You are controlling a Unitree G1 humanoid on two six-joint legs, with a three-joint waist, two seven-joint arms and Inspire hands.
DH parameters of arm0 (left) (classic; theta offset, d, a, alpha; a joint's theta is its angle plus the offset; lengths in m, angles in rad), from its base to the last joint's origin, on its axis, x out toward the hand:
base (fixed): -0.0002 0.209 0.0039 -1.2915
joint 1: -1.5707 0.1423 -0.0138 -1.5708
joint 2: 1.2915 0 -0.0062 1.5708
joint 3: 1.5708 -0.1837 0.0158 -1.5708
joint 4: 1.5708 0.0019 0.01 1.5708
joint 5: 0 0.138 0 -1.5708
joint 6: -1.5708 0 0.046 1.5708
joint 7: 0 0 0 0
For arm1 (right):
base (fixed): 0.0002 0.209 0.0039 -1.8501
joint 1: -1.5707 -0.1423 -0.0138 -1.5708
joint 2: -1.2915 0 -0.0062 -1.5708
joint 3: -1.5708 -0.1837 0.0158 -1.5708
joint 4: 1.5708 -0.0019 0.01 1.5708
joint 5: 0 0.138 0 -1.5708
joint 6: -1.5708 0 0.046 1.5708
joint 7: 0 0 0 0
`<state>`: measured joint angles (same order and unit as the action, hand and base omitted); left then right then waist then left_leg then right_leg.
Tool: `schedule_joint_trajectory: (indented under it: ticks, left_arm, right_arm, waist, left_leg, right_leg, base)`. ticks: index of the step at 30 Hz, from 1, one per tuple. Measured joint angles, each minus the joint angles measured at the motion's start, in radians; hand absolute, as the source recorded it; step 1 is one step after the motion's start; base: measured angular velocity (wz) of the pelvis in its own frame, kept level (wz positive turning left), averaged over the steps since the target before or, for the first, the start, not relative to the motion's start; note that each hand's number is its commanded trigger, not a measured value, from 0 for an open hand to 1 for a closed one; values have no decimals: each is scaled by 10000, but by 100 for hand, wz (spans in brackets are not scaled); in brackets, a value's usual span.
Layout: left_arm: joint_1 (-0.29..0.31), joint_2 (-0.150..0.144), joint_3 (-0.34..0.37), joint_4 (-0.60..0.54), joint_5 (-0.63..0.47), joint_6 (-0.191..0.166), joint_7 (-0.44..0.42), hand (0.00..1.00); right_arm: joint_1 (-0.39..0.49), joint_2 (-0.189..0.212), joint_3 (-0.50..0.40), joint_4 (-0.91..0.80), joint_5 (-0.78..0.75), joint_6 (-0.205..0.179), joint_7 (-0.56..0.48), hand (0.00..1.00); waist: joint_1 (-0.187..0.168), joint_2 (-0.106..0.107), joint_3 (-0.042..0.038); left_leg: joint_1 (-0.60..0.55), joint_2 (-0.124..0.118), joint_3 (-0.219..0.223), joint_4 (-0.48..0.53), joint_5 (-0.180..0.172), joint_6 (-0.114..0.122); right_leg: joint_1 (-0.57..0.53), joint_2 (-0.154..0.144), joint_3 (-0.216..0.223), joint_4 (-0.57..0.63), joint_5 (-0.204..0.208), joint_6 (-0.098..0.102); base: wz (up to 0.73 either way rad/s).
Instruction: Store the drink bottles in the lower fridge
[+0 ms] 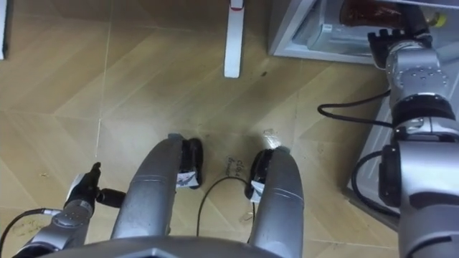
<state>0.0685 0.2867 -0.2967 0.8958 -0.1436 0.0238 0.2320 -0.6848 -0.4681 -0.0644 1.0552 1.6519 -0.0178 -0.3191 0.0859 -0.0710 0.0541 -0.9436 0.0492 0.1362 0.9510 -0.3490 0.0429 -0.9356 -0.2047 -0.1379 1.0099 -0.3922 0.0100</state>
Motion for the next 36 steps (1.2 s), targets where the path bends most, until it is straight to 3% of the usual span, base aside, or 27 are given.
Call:
schedule_joint_trajectory:
  ticks: [12, 17, 23, 32, 36]
  left_arm:
    - [-229, -153, 10, 322, -7, -19, -69, 0]
    - [-354, -403, 205, 327, -11, 4, -311, 0]
    - [-596, -391, 285, 676, -83, -18, -686, 0]
    - [-530, -302, 1428, 1513, -120, -223, -1416, 0]
    - [-344, -260, 1845, 1543, -186, -258, -1560, 0]
  right_arm:
    - [491, 1, -1, 277, -1, -58, 67, 0]
    - [701, 1, 3, 922, -87, -26, 531, 0]
    - [900, 18, 5, 1516, -355, 246, 987, 0]
    - [1798, 0, -23, 2141, -856, 417, 2424, 0]
    - [2073, -13, -257, 2283, -927, 417, 3142, 0]
  waist:
    - [145, 124, 27]
    - [257, 170, 29]
    - [293, 186, 30]
    - [264, 162, 42]
    - [64, 157, 39]
  left_leg:
    - [1131, -57, 113, -814, 22, -34]
    - [1873, -67, 166, -1278, 25, -40]
    - [2702, -41, 213, -1849, 49, -71]
    - [4317, -95, 274, -2896, 85, -120]
    - [4864, -50, 302, -3212, 122, -173]
  right_leg:
    - [1066, 55, 3, -763, 77, 95]
    - [1807, 62, -44, -1237, 96, 150]
    - [2629, 104, -92, -1815, 159, 224]
    - [4248, 273, -150, -3044, 386, 392]
    - [4825, 448, -145, -3597, 560, 405]
  base:
    - [-1]
    - [0]
    - [-2]
    - [-5]
    - [-12]
